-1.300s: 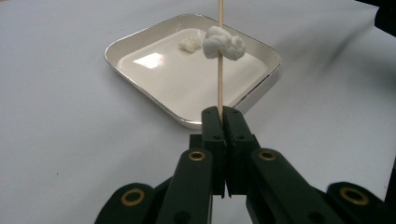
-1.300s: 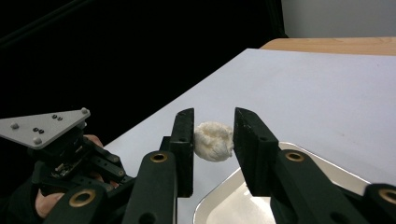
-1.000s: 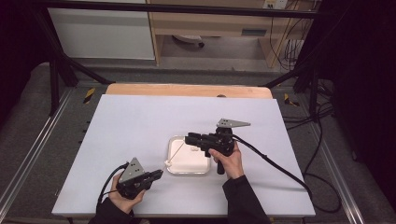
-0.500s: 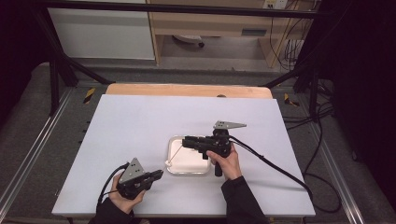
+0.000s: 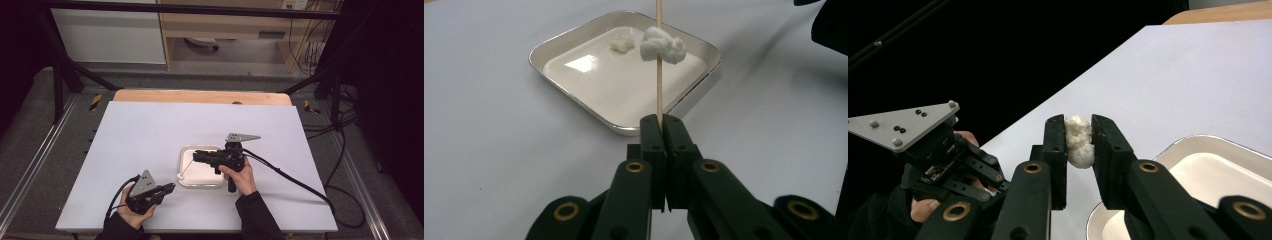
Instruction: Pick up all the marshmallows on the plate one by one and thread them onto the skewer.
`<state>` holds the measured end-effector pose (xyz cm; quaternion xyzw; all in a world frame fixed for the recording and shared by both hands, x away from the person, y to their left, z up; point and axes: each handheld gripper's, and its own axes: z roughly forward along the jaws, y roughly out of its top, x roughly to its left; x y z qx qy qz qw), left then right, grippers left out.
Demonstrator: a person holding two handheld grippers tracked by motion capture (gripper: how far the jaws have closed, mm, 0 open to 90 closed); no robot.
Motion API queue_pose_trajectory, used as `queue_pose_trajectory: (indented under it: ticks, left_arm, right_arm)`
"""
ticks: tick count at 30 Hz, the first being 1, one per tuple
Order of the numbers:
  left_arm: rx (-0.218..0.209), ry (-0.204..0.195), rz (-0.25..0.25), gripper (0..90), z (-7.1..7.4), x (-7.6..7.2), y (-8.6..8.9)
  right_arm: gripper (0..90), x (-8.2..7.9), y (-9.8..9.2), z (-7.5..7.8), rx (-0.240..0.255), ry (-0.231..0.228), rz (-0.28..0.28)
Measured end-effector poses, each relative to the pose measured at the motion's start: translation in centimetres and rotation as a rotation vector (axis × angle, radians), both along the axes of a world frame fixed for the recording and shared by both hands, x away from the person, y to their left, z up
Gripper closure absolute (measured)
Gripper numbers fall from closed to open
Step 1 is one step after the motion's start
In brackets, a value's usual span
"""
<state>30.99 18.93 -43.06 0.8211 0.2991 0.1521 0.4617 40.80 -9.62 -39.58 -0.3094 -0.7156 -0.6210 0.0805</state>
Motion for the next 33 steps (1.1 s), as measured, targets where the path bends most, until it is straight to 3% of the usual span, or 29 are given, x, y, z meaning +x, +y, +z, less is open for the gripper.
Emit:
queue_pose_trajectory:
  ticks: [19, 33]
  left_arm:
    - [0.005, 0.012, 0.006, 88.9, -0.1, 0.0, -0.2]
    - [0.008, 0.009, 0.012, 89.0, -0.1, 0.0, -0.3]
  right_arm:
    - [79.9, -0.7, 0.6, -0.8, 0.008, -0.016, -0.001]
    - [80.3, -0.9, 0.9, -1.3, 0.016, -0.004, -0.002]
